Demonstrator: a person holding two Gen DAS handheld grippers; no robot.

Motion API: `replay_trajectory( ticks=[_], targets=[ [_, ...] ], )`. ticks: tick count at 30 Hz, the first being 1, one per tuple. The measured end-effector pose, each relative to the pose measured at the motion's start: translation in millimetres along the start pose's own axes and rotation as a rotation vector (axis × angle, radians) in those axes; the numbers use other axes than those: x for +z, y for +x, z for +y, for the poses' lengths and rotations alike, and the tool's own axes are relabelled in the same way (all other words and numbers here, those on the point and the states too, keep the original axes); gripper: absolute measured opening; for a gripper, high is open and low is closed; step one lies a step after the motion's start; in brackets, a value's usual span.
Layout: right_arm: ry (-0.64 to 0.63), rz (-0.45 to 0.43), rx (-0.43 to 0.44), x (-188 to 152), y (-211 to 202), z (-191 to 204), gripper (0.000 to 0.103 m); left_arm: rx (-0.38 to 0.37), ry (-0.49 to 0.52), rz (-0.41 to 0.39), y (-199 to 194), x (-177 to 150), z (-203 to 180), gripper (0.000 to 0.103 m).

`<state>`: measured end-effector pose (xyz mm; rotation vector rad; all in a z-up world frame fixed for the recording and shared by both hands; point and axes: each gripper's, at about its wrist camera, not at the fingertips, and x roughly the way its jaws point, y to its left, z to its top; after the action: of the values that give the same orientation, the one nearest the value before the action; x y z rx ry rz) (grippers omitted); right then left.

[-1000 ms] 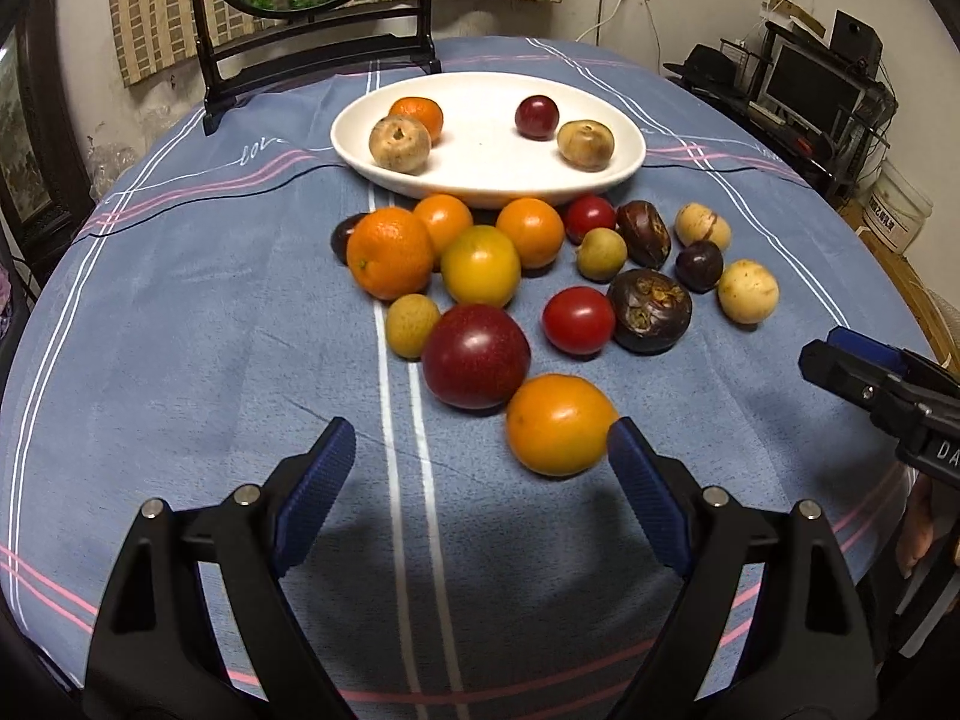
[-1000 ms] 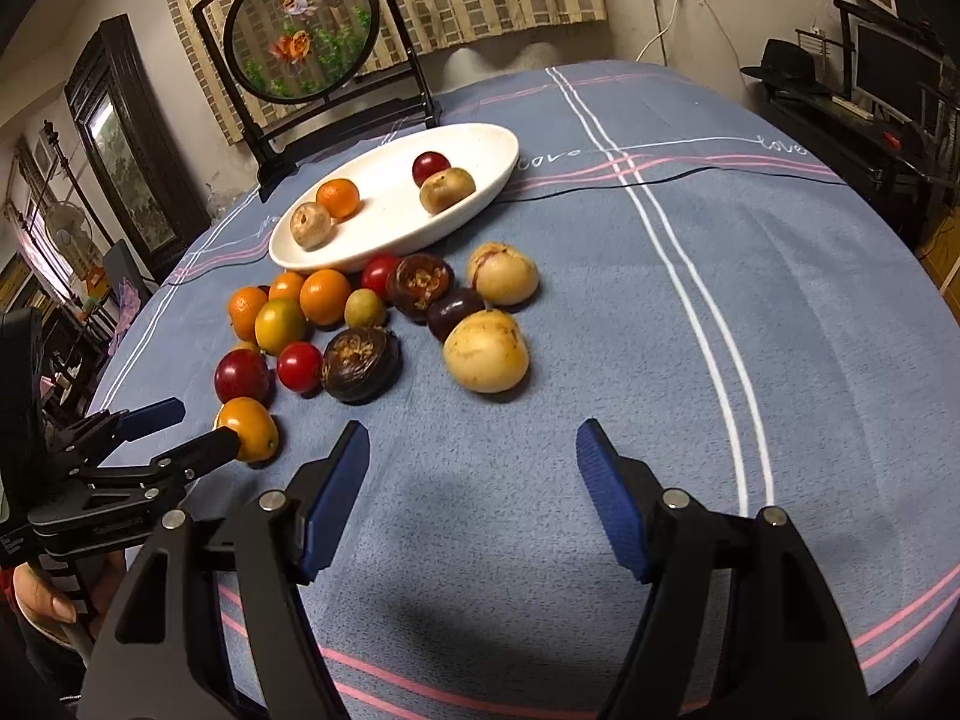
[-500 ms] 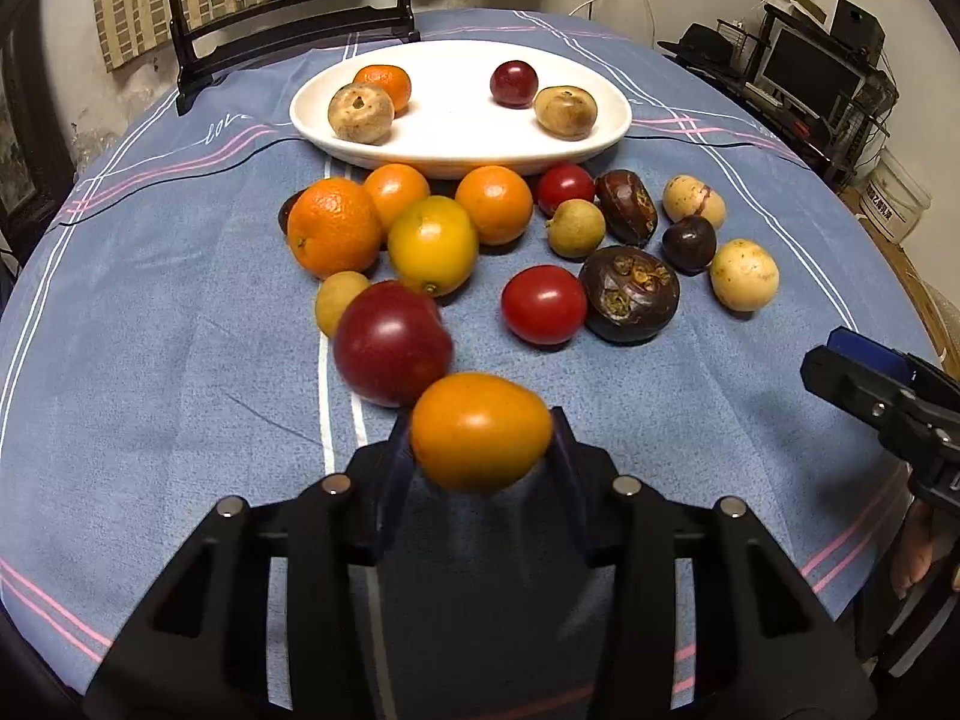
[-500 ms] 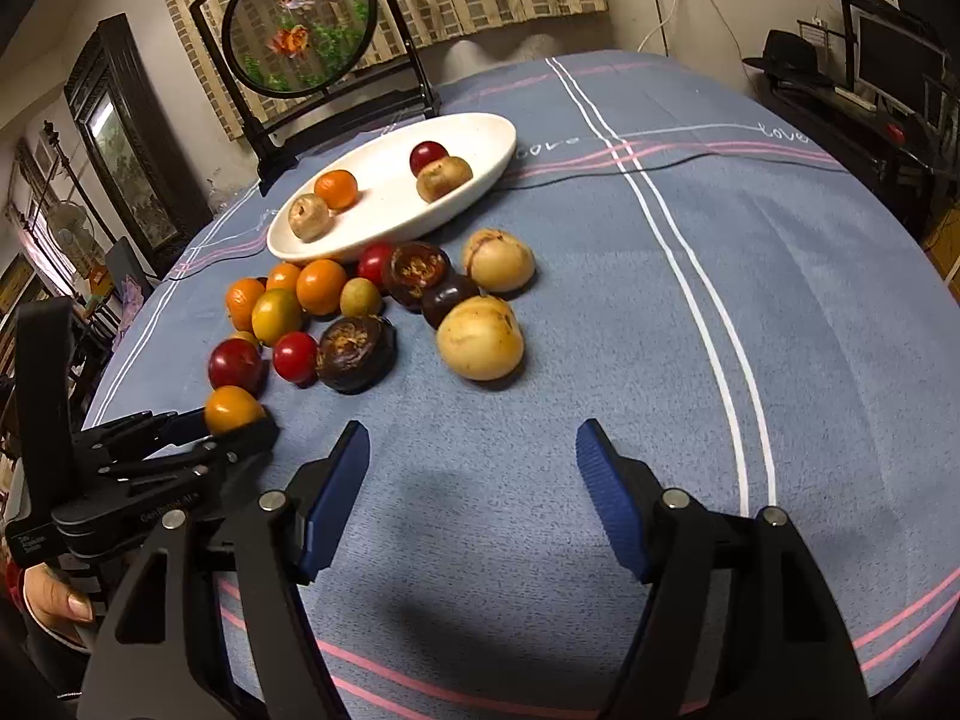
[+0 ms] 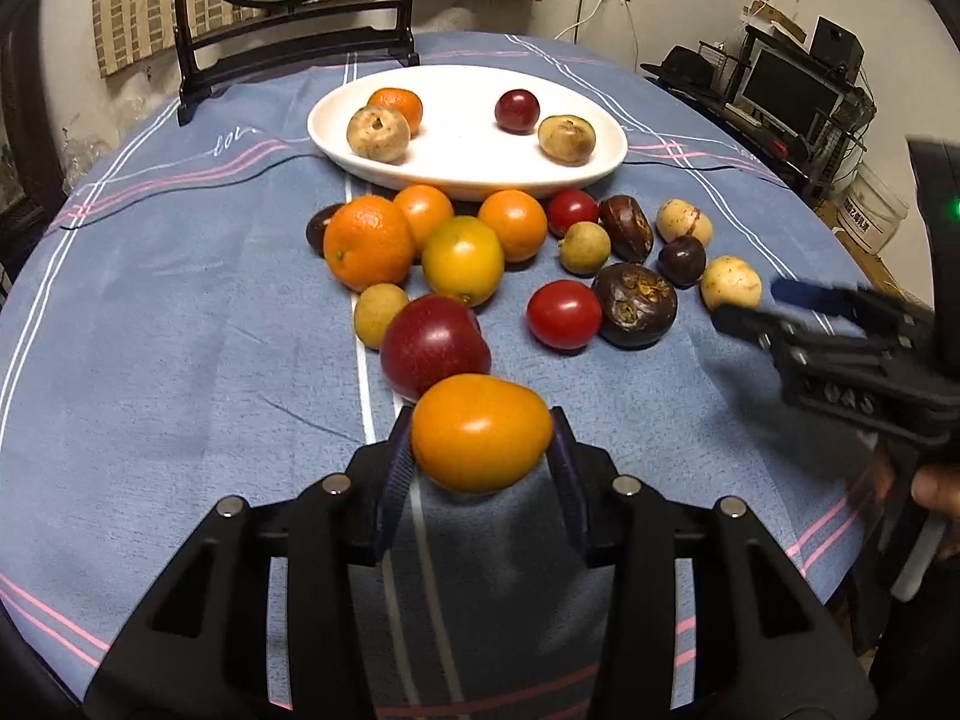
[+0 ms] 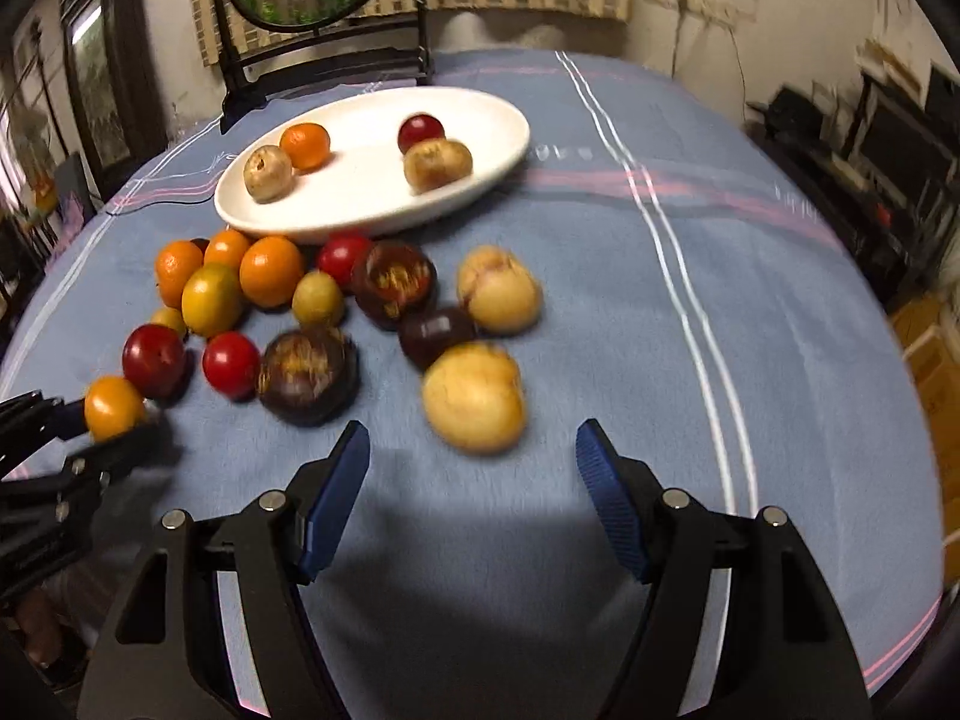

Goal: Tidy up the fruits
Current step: 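Grasp a yellow-orange fruit with the left tool while the right tool grasps a pale yellow fruit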

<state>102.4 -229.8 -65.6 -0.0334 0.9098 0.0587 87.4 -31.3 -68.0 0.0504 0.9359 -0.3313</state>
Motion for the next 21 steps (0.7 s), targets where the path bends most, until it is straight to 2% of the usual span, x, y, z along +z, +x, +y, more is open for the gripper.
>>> replay_trajectory(
  ticks=[2,5,7,15,21],
  targets=[
    [0.001,0.026,-0.003,4.8,7.4,-0.3,0.064,-0.003,0.001,0.003,1.4,-0.7,0.1,0.044],
    [-0.012,0.071,-0.007,6.2,20.2,-1.3,0.044,-0.015,-0.006,0.01,2.8,-1.3,1.7,0.044],
    [-0.006,0.067,0.012,5.5,21.3,-2.4,0.039,-0.022,-0.01,0.019,5.3,-1.6,3.0,0.044],
    [0.079,0.031,0.094,-6.9,2.5,-20.1,0.038,-0.051,-0.015,0.019,6.0,-1.9,5.0,0.044],
    [0.083,-0.012,0.129,-12.0,-19.1,-21.9,0.038,-0.047,-0.027,0.013,2.6,-4.0,8.6,0.044]
  ],
)
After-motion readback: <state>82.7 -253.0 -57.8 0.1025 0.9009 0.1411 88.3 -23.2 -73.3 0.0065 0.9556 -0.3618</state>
